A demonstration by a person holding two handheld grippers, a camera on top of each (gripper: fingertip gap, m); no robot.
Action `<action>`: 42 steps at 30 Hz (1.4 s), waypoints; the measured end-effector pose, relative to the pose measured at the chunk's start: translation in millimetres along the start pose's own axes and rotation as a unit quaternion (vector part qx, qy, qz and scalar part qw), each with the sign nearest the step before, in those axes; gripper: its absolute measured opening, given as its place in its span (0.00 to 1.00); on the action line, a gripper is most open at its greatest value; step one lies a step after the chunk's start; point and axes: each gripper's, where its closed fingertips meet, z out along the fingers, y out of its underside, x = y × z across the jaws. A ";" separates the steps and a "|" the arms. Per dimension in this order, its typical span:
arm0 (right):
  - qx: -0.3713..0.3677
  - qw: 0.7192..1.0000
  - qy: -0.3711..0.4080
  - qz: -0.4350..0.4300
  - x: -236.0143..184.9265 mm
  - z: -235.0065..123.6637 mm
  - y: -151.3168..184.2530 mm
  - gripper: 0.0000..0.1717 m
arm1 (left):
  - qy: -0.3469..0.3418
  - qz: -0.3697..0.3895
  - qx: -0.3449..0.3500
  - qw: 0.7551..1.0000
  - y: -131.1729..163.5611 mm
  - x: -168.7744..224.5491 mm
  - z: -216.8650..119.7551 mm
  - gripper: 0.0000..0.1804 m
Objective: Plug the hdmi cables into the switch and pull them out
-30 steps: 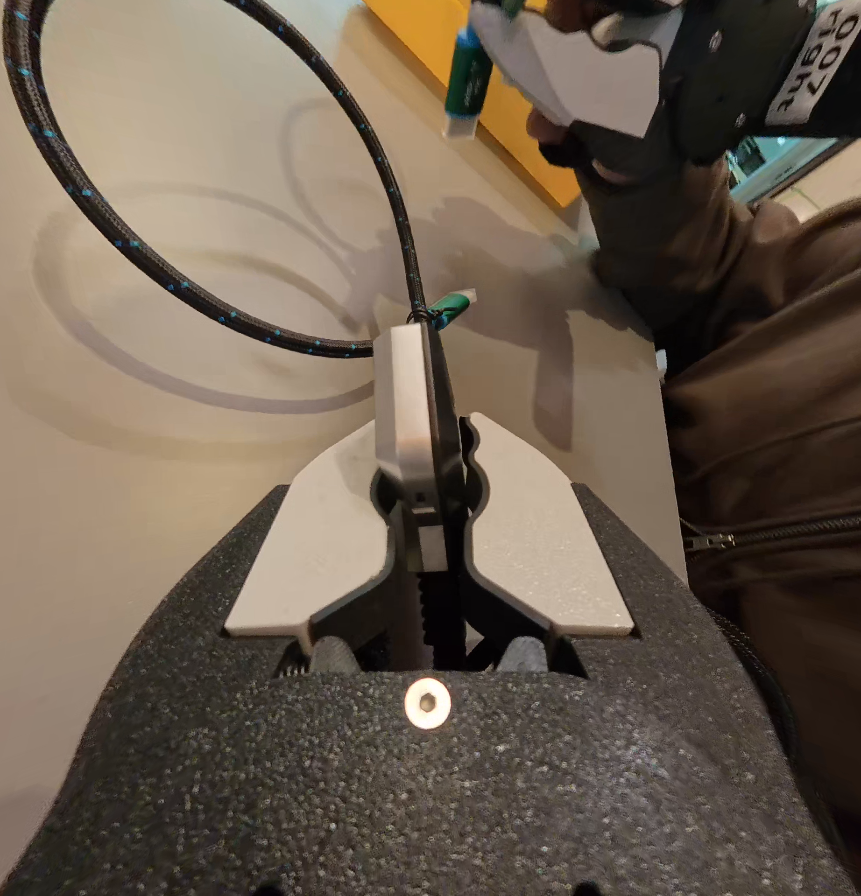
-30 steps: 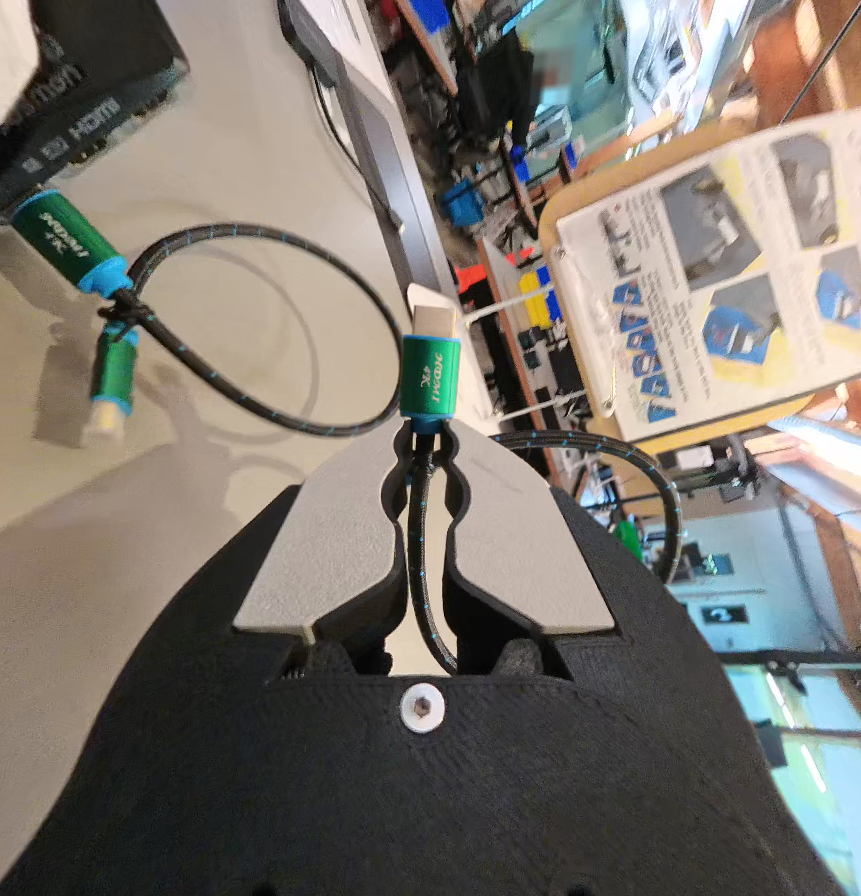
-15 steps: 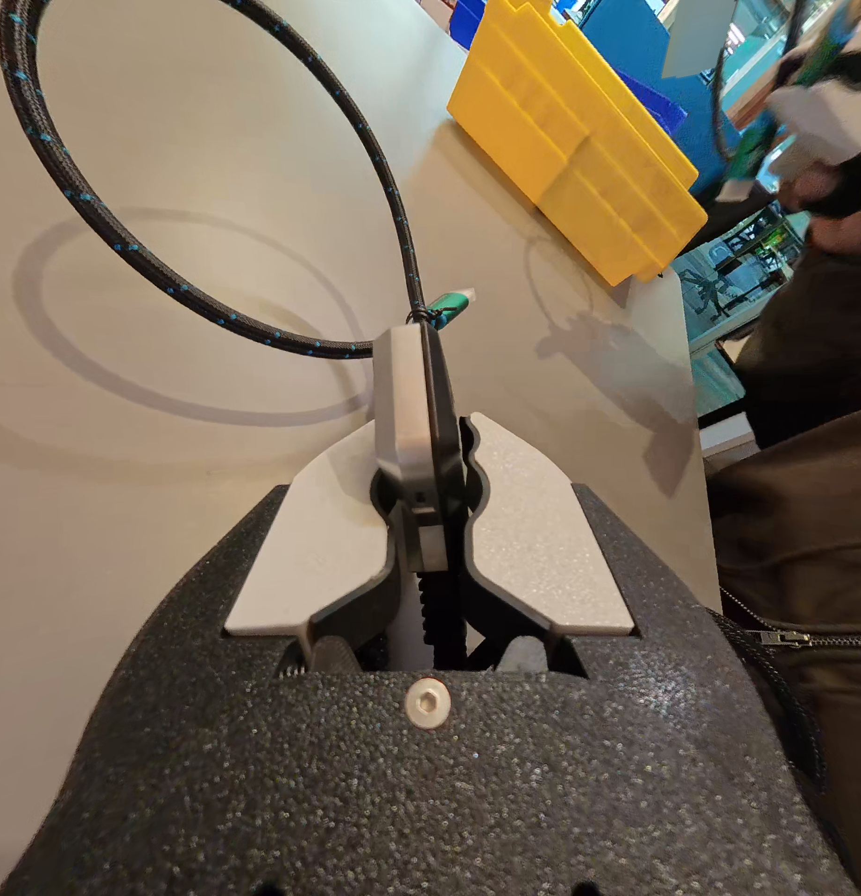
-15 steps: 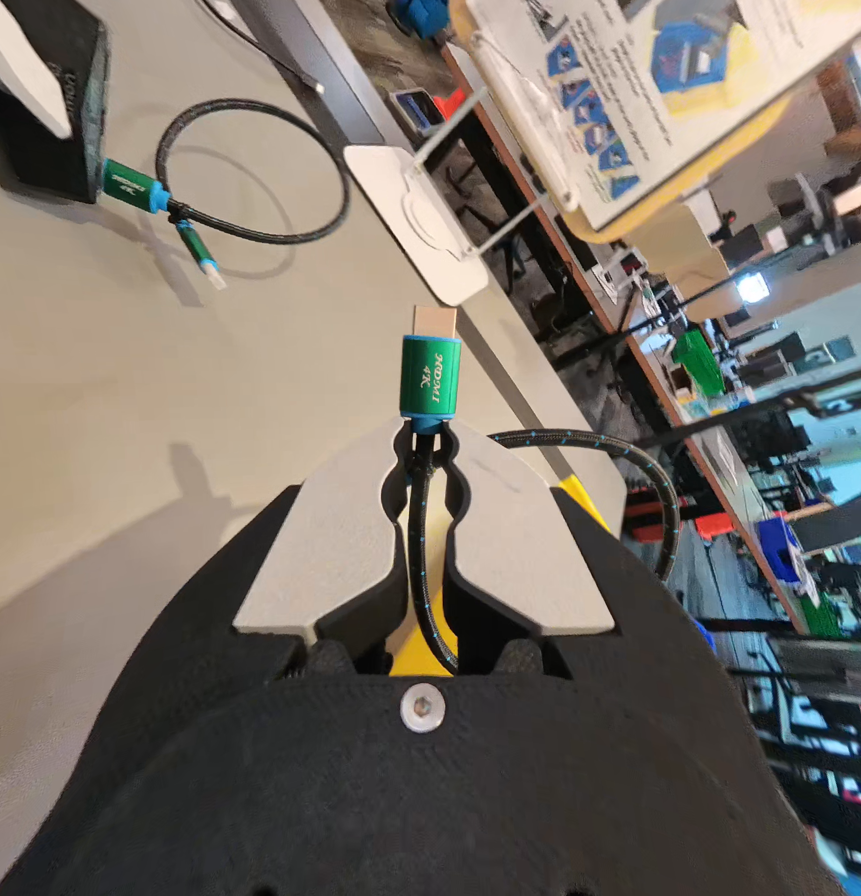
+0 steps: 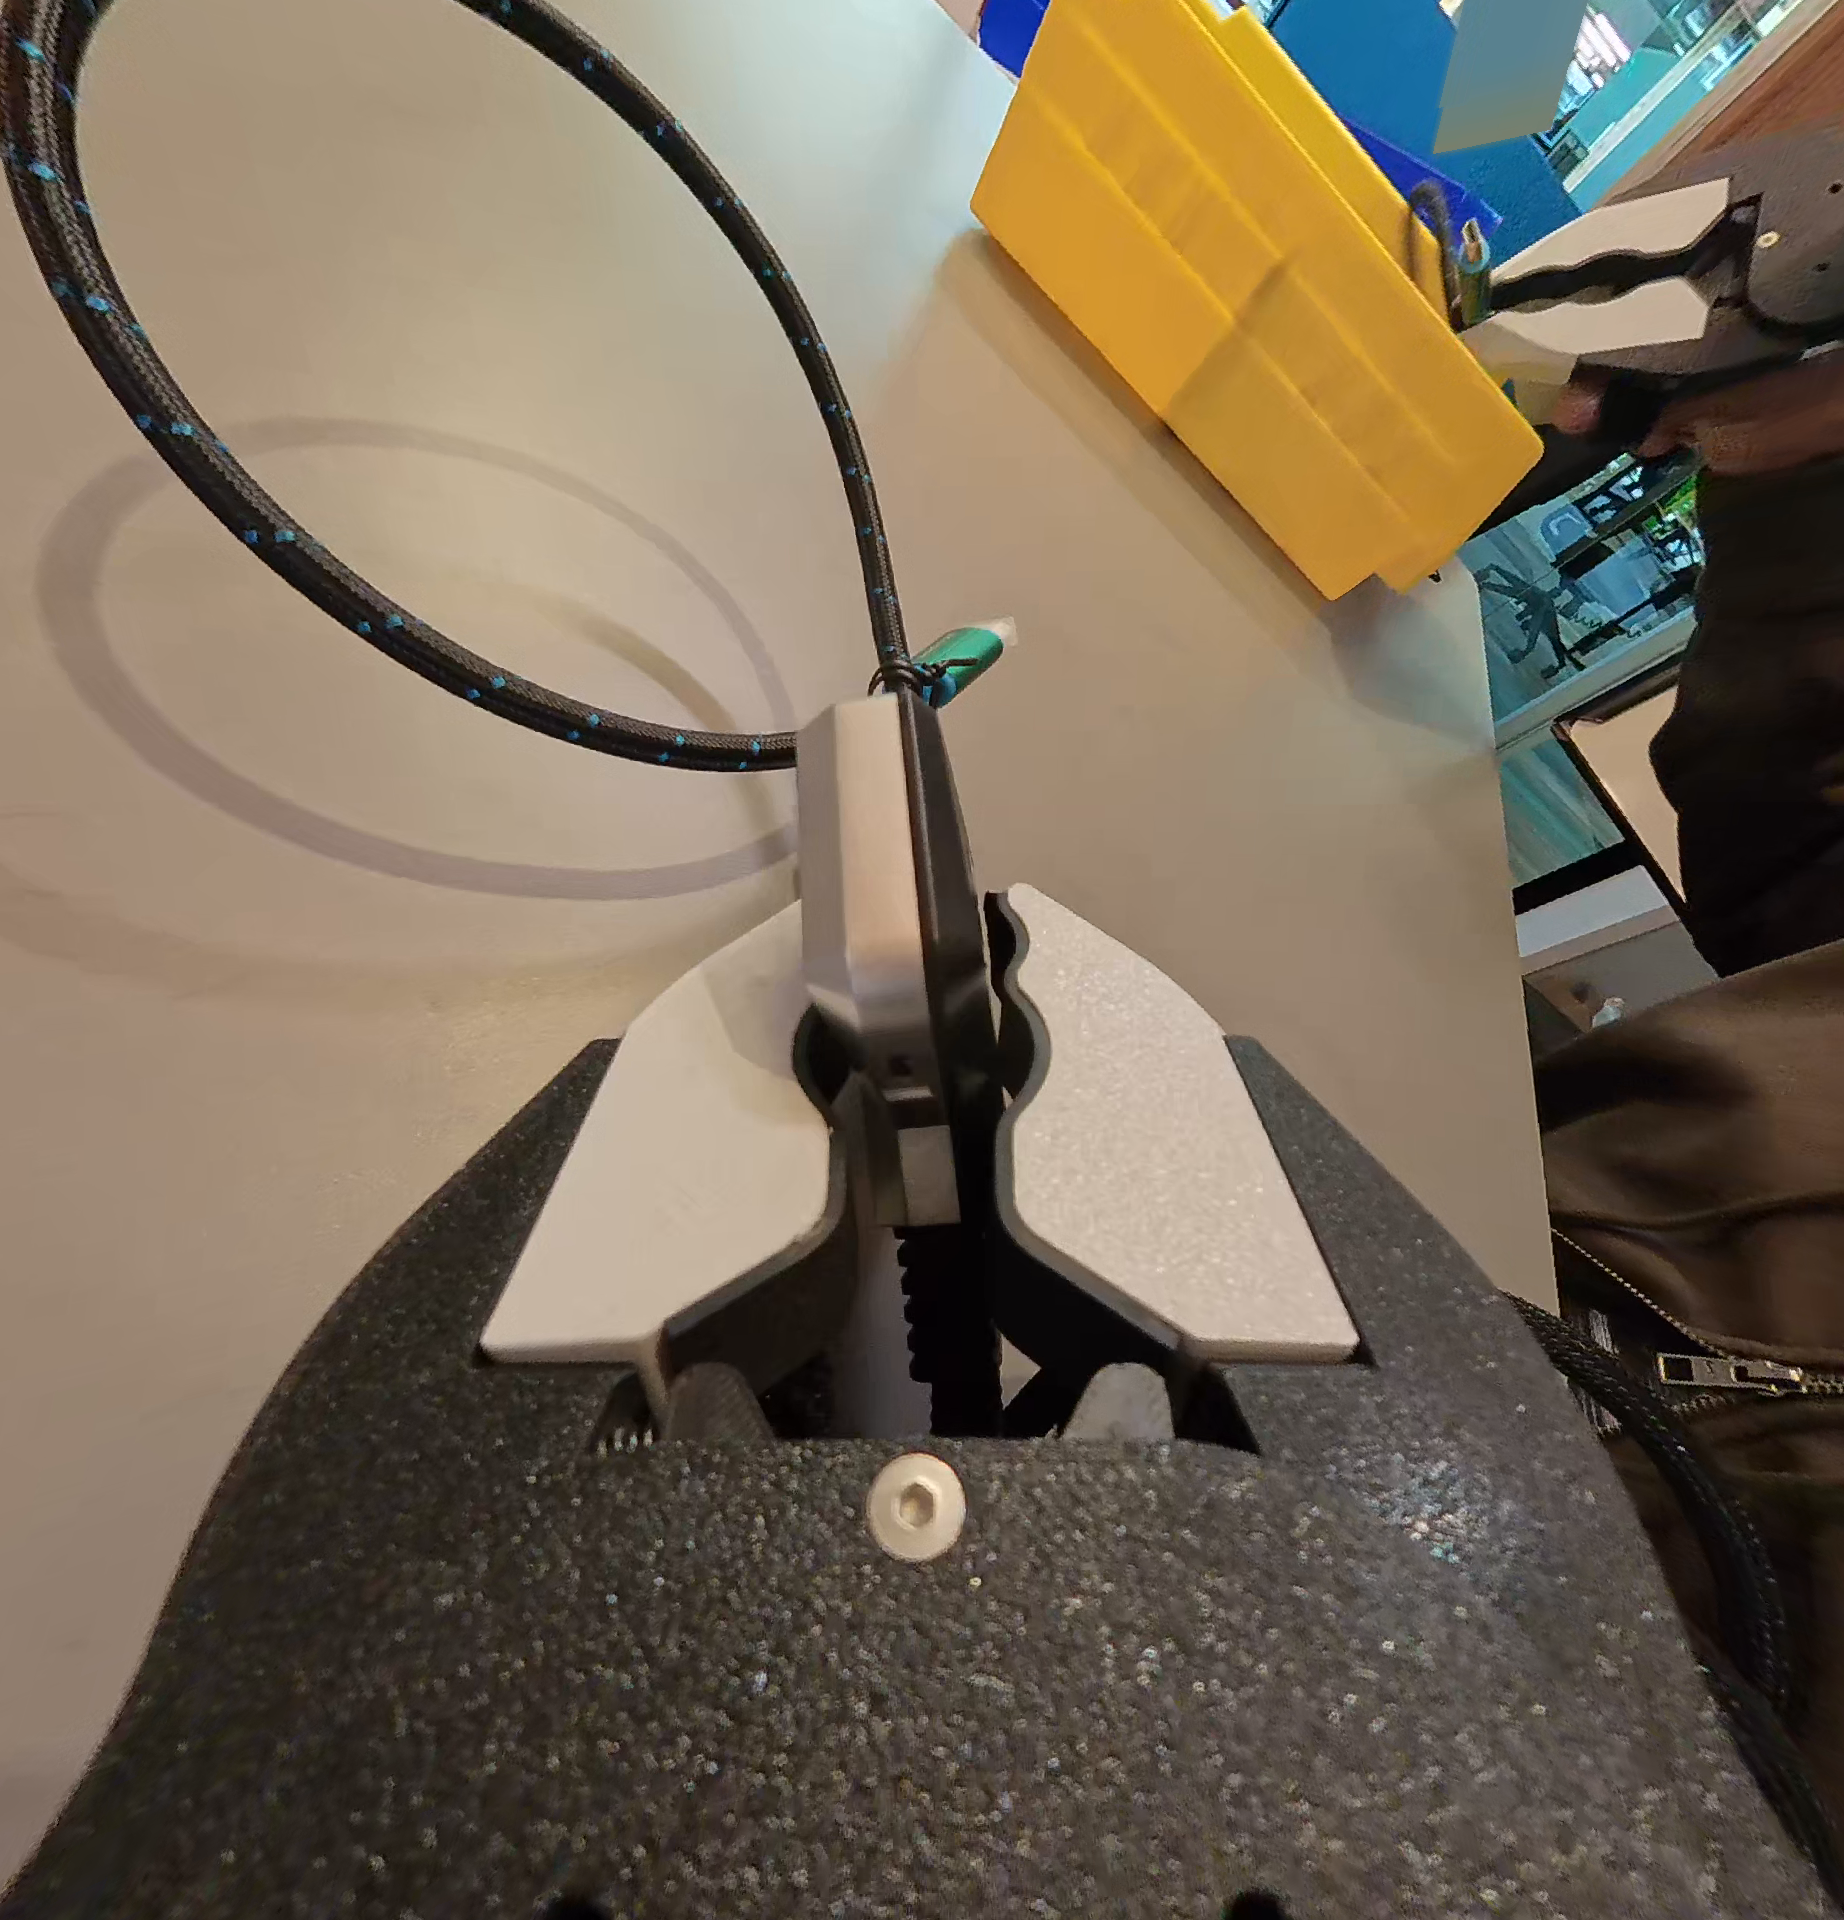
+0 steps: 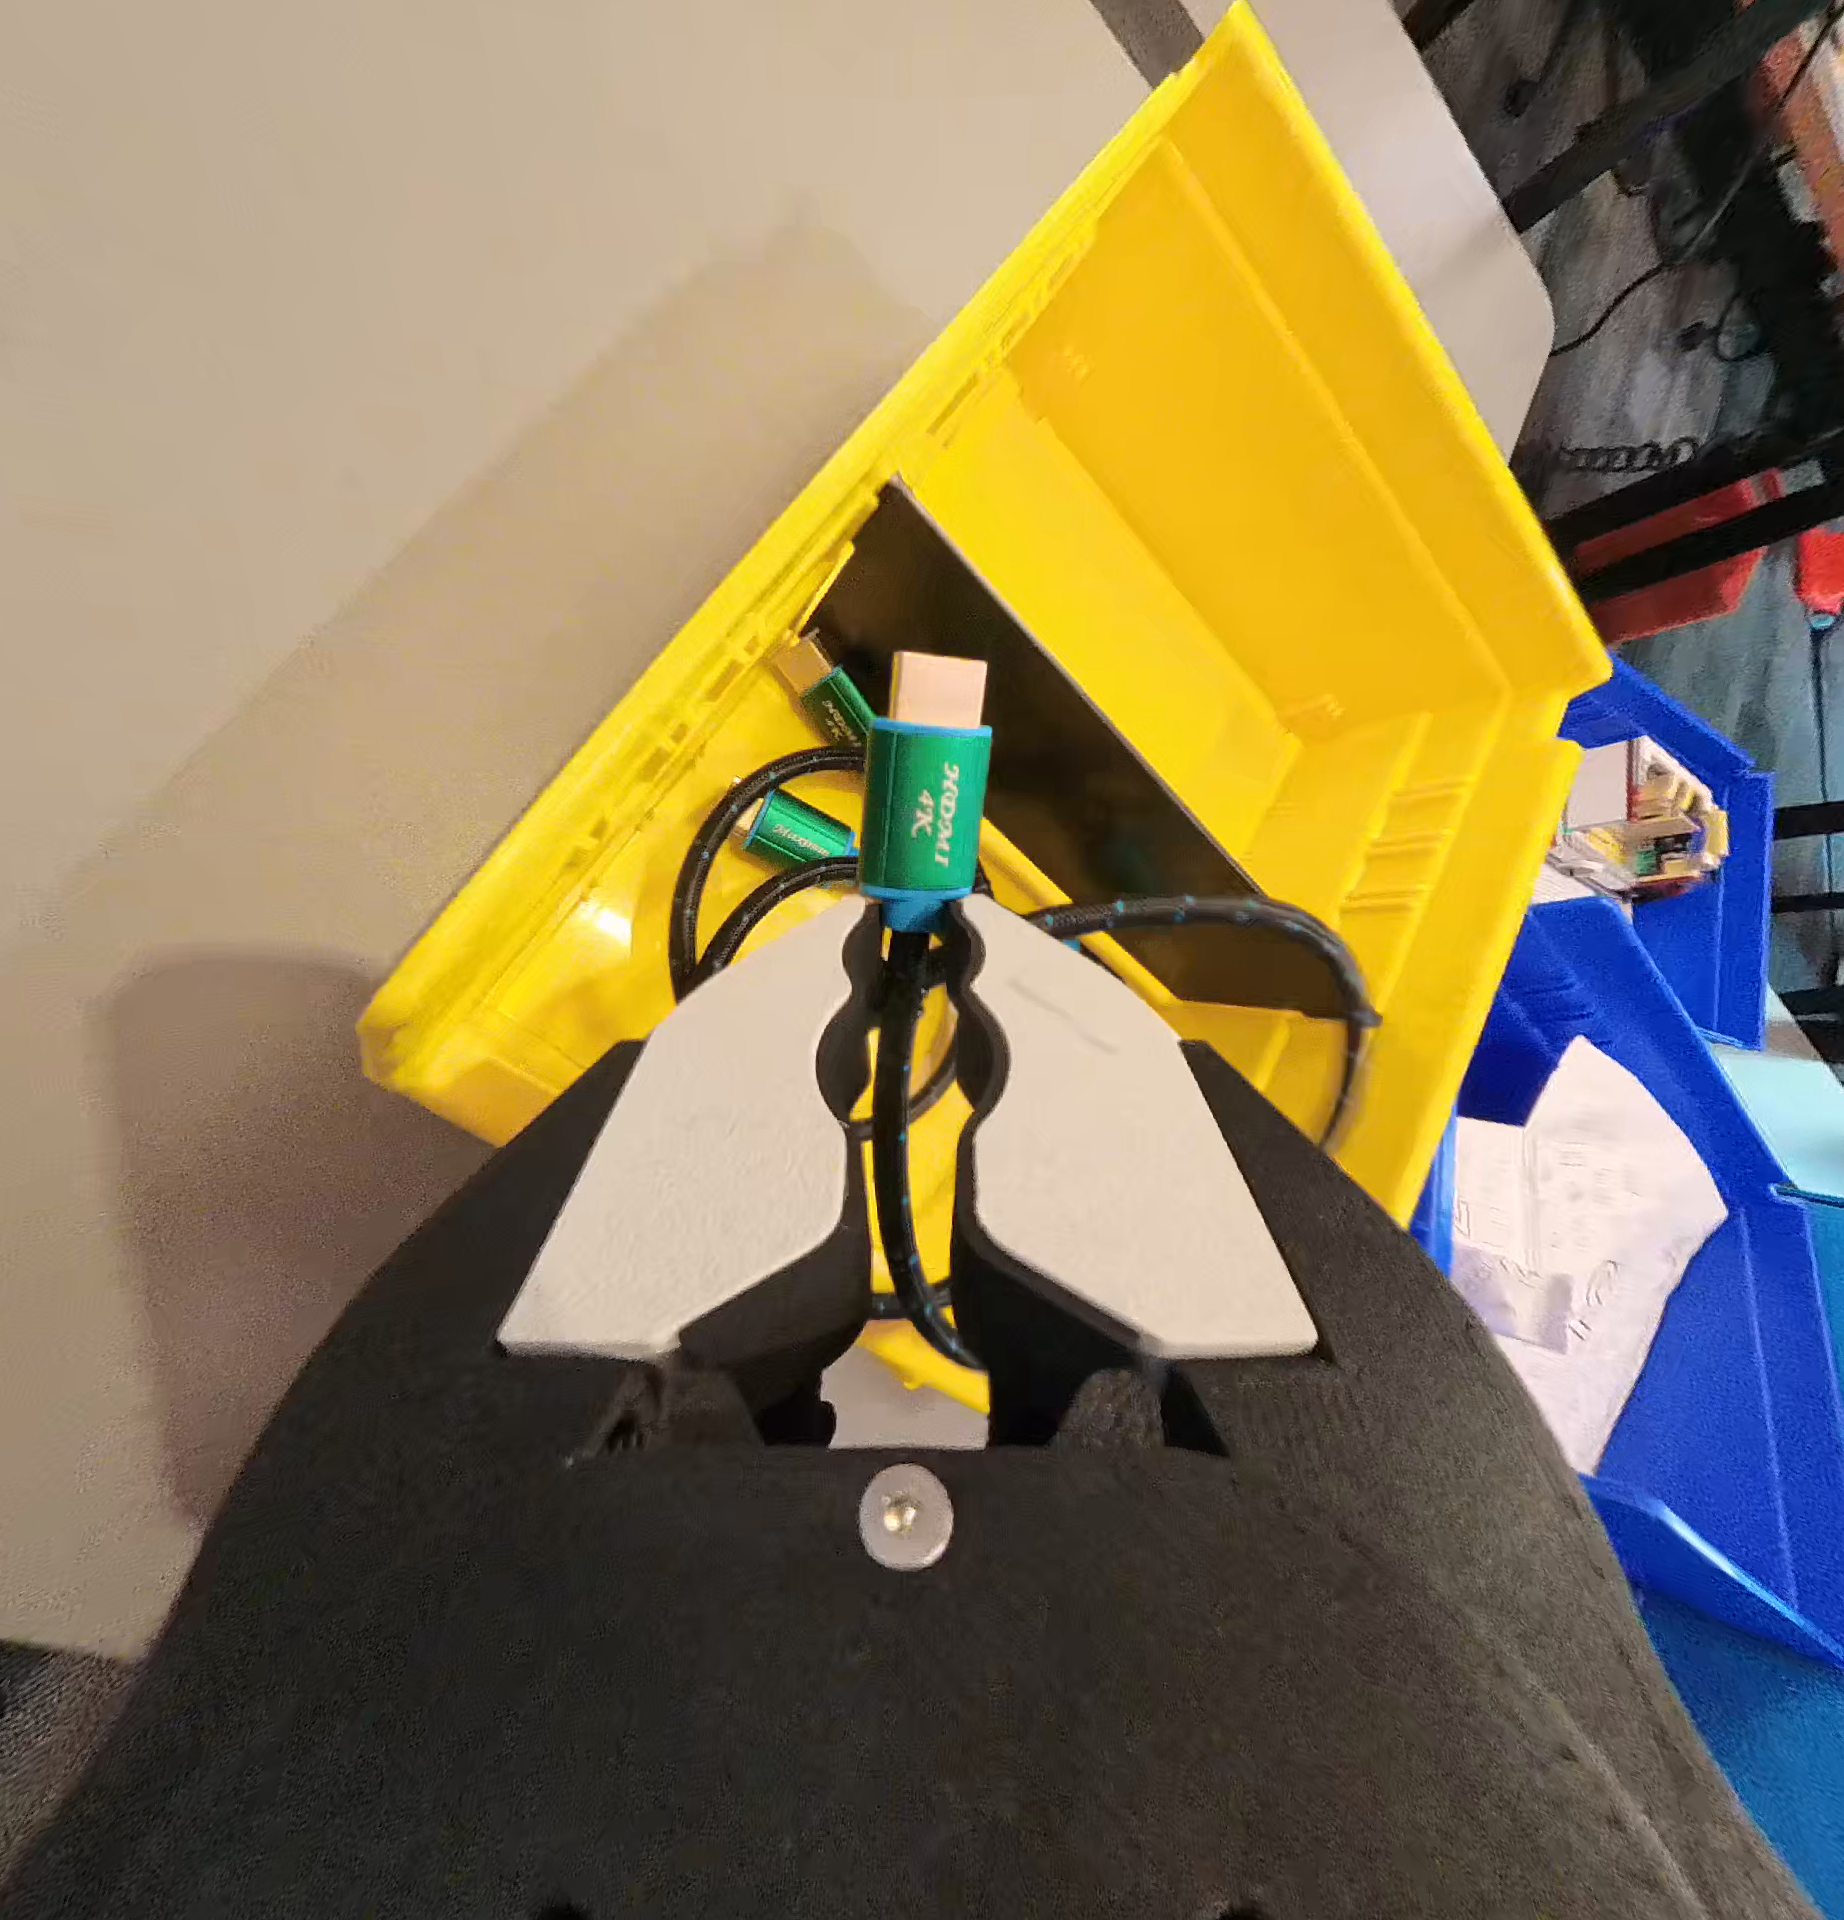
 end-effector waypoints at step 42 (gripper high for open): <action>0.388 0.749 0.083 -0.531 -301.3 81.0 -267.7 0.20 | 0.075 0.012 -0.032 0.997 8.3 35.6 9.0 0.13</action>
